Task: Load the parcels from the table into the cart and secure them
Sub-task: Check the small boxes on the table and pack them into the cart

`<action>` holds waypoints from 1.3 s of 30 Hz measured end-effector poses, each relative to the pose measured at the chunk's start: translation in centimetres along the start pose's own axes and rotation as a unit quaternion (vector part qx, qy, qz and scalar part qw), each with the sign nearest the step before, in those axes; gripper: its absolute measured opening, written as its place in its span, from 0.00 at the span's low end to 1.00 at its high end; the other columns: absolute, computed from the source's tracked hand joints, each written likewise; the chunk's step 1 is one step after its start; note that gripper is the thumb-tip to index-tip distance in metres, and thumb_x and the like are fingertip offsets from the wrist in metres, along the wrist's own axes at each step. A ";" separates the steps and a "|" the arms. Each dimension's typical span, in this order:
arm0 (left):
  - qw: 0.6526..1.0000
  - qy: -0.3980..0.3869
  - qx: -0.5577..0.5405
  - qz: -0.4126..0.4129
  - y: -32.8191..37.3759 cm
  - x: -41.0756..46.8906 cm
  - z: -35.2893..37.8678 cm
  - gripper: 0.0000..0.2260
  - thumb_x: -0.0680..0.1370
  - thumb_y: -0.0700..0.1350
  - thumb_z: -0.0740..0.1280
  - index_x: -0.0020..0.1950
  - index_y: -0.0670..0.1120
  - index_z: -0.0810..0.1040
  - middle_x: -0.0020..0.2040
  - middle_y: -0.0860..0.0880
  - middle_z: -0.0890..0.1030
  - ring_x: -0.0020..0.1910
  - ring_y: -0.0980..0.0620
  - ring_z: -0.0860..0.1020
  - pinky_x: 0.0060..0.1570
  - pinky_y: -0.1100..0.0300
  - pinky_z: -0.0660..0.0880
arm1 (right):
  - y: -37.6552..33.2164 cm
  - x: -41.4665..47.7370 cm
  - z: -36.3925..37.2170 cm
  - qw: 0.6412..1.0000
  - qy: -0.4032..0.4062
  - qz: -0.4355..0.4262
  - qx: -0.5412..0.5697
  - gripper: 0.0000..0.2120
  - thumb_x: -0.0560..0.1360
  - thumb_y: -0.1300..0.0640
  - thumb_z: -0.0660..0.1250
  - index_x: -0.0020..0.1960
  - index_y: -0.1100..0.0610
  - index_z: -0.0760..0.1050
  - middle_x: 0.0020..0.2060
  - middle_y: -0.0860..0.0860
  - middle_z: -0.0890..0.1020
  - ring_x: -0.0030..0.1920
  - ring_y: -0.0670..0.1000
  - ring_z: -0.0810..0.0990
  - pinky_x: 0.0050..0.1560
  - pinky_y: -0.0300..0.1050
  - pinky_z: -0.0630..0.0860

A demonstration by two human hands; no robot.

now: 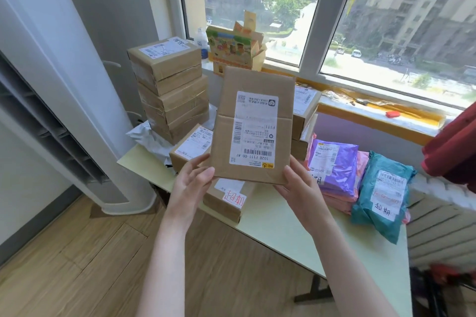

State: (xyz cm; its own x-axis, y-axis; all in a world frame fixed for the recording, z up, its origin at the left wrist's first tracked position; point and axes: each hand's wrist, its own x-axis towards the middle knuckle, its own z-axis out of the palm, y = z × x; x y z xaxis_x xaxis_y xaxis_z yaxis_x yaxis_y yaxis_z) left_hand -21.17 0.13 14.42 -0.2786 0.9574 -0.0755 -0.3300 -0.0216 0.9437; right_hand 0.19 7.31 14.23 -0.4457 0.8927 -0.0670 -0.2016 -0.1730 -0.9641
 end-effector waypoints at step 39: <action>0.949 -0.310 0.020 -0.047 -4.5 -1.0 23.4 0.26 0.61 0.54 0.70 0.57 0.49 0.74 0.46 0.52 0.85 0.42 0.54 0.84 0.44 0.63 0.78 | -7.7 -19.1 -15.1 0.938 0.326 -0.109 -0.038 0.44 0.55 0.34 0.79 0.67 0.46 0.72 0.63 0.52 0.79 0.59 0.54 0.81 0.54 0.46 0.79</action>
State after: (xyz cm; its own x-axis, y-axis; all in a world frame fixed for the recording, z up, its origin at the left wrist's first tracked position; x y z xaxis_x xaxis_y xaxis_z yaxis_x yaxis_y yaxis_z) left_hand 1.70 5.99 17.78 0.3384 0.9405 0.0321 -0.2895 0.0716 0.9545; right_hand 23.41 -2.18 19.06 0.2321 0.9726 0.0145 -0.1525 0.0511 -0.9870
